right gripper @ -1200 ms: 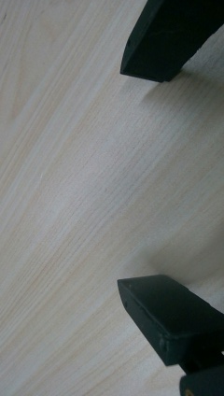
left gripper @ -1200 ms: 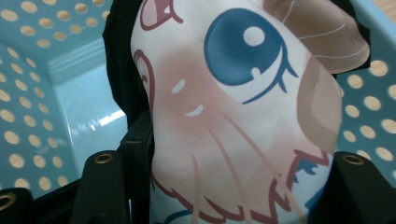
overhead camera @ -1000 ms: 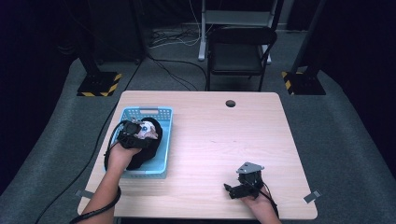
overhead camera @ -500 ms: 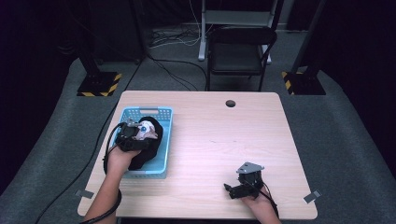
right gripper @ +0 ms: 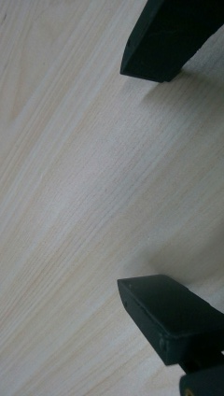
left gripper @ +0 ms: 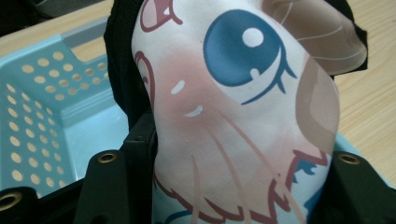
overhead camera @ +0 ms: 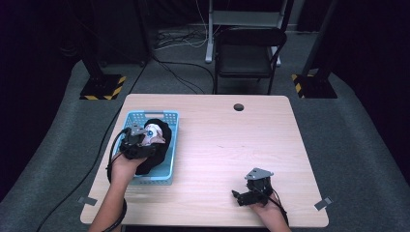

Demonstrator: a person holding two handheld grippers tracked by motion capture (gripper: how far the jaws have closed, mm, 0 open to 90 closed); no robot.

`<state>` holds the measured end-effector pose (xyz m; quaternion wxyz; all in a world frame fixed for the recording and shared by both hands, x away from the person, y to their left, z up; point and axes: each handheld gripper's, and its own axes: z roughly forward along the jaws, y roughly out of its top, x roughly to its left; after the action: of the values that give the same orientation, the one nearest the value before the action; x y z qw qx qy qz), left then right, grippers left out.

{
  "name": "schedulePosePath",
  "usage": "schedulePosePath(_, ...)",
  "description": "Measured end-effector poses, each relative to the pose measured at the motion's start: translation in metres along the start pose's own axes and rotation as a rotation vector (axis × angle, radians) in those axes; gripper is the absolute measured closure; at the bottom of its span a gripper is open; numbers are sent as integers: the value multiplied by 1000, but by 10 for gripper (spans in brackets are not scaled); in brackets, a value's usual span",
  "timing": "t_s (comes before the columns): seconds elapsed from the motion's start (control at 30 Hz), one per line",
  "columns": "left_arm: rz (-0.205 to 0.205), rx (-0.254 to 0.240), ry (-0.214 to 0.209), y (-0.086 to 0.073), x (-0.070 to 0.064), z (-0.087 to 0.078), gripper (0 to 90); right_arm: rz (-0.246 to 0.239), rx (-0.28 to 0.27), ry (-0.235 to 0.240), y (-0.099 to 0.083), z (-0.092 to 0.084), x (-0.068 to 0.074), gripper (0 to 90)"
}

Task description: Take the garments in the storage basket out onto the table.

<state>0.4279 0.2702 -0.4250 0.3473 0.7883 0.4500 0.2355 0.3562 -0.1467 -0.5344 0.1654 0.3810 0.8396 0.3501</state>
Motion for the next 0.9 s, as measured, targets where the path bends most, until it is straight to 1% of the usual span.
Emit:
schedulePosePath(0.03,0,-9,1,1,-1,-1,419,0,0,0,0,0,0,1)
schedulePosePath(0.2,19,-22,3,3,-5,-9,419,1,0,0,0,0,0,1)
schedulePosePath(0.33,16,-38,7,3,-6,-13,419,0,0,0,0,0,0,1)
schedulePosePath(0.4,22,-44,9,4,-7,-16,419,1,0,0,0,0,0,1)
schedulePosePath(0.6,28,-79,0,7,-9,-28,419,1,0,0,0,0,0,1)
schedulePosePath(0.9,34,-115,-9,10,-13,-43,419,1,0,0,0,0,0,1)
